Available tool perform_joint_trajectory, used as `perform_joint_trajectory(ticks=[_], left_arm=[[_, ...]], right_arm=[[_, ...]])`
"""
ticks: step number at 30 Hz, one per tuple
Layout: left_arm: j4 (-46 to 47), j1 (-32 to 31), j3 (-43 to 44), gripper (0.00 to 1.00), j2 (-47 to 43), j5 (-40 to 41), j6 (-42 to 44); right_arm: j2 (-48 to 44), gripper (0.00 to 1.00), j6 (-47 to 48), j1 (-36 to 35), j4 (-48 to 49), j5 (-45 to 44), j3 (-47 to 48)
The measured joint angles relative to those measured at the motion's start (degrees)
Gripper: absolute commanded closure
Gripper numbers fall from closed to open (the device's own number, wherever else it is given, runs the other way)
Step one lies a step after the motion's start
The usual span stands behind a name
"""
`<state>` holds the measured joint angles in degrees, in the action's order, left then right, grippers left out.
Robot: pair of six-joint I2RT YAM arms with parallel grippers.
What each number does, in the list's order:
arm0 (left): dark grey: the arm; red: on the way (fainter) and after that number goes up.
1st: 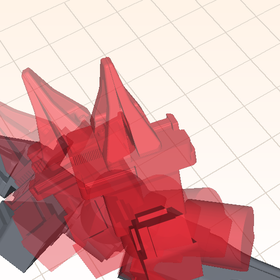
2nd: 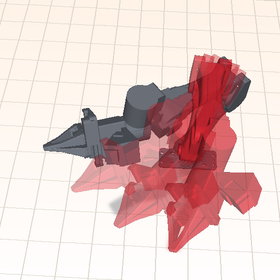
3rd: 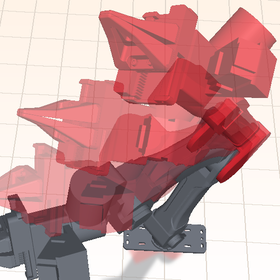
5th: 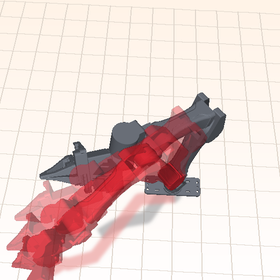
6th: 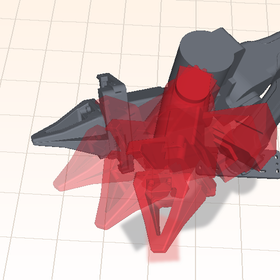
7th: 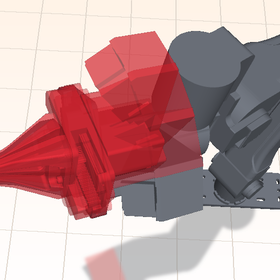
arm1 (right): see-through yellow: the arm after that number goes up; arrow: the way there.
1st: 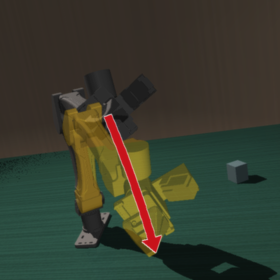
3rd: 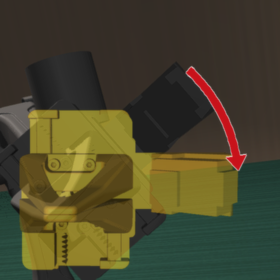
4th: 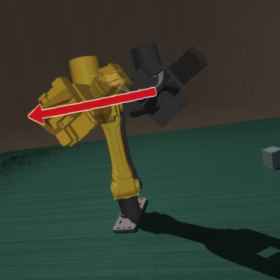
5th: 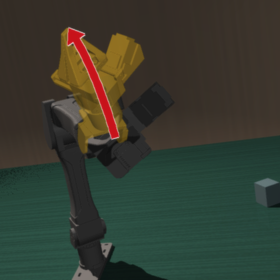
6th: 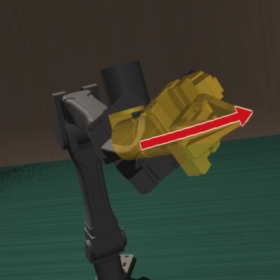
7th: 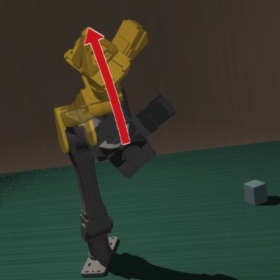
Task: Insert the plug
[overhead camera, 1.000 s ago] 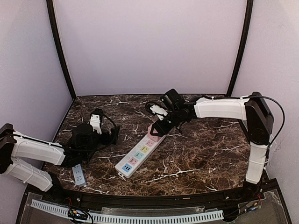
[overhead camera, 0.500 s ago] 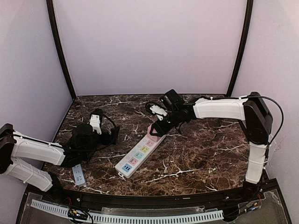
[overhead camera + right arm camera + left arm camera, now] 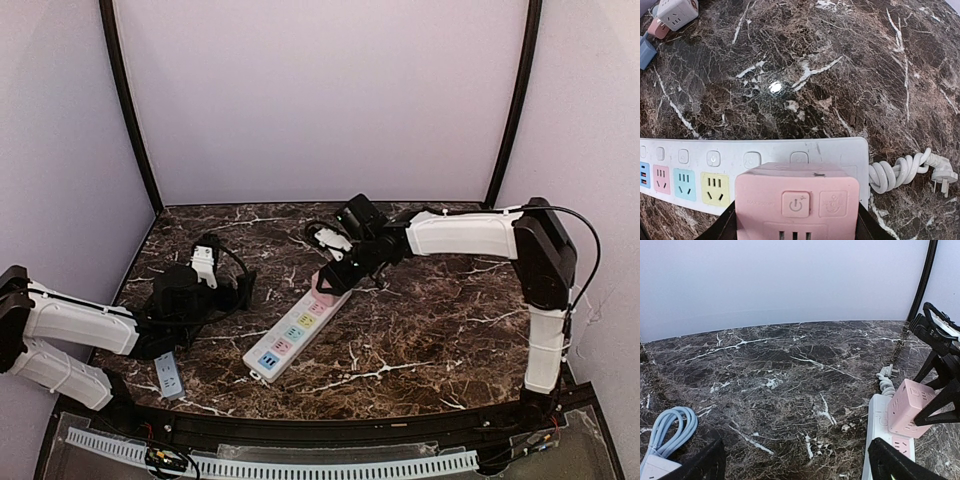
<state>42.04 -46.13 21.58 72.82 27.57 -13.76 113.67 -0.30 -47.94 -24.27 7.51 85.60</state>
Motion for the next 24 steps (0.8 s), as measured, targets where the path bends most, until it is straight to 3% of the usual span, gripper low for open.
perform_joint_trajectory(ticks=[24], left_arm=[[0.35, 0.0, -0.02, 0.01, -0.44, -0.72, 0.02]], right_arm=[[4.85, 1.0, -3.45, -0.68, 4.57, -3.72, 3.87]])
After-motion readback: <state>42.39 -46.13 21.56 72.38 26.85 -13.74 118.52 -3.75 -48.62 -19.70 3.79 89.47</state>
